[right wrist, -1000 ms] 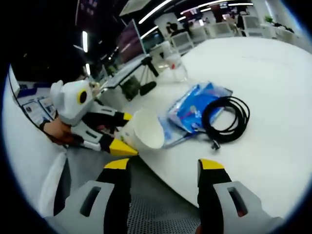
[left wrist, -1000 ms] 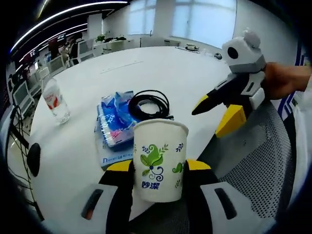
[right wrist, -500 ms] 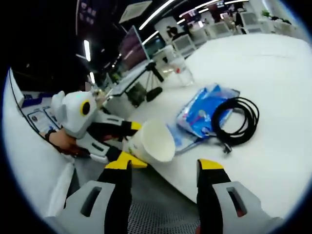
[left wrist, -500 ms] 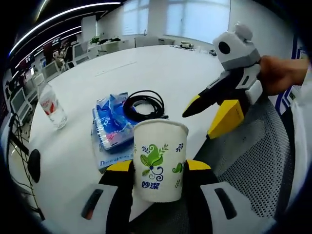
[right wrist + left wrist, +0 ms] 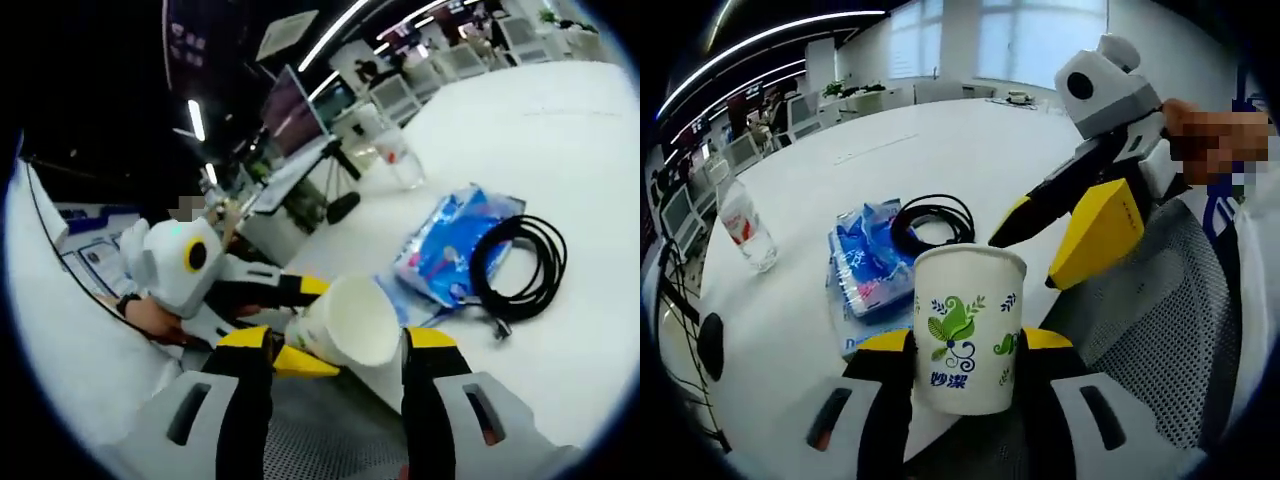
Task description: Arrange the tabletop items into an orderly group along one side of the table until the central work area is clear of visible clutter.
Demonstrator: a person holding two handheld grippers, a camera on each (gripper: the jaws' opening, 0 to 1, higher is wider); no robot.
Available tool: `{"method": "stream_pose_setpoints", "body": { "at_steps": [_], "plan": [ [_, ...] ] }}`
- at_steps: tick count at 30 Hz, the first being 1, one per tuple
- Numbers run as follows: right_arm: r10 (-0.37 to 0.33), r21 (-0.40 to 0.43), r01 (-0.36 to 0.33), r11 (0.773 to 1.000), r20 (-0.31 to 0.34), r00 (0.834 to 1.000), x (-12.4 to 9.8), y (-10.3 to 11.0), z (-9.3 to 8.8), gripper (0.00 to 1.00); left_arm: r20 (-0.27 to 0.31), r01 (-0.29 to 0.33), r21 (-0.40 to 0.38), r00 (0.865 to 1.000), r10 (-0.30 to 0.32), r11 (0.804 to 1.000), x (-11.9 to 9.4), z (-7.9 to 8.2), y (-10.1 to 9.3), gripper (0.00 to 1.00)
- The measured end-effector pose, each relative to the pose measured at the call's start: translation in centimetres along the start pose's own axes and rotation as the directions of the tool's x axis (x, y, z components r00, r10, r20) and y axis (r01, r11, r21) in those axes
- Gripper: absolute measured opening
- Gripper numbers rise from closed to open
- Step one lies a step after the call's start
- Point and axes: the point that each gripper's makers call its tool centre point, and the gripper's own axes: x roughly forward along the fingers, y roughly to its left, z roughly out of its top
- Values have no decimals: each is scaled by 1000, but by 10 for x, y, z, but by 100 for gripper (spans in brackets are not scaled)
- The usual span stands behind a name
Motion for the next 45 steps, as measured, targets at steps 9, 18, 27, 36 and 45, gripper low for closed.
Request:
{"method": "stream_pose_setpoints", "body": {
  "at_steps": [9,18,27,36,45],
  "plan": [
    [48,-11,-49,999,-36,998,9,7,-2,46,-3,17,67,1000,-17,998,1,2,-7,40],
    [74,-26,-76,997,-68,995,21,15,-5,29,6,54,114,998,-55,992,1,3,-17,40],
    [76,-62,-83,995,-112,991,33,27,-11,2,5,75,141,997,-76,987,3,2,-19,40],
    [17,-103,-31,994,-133,991,37,25,-16,1,6,73,132,997,-75,989,3,-3,-18,41],
    [-13,-138,-6,990,-142,990,39,22,-16,0,17,54,132,998,-57,990,2,-5,-13,41]
  ]
}}
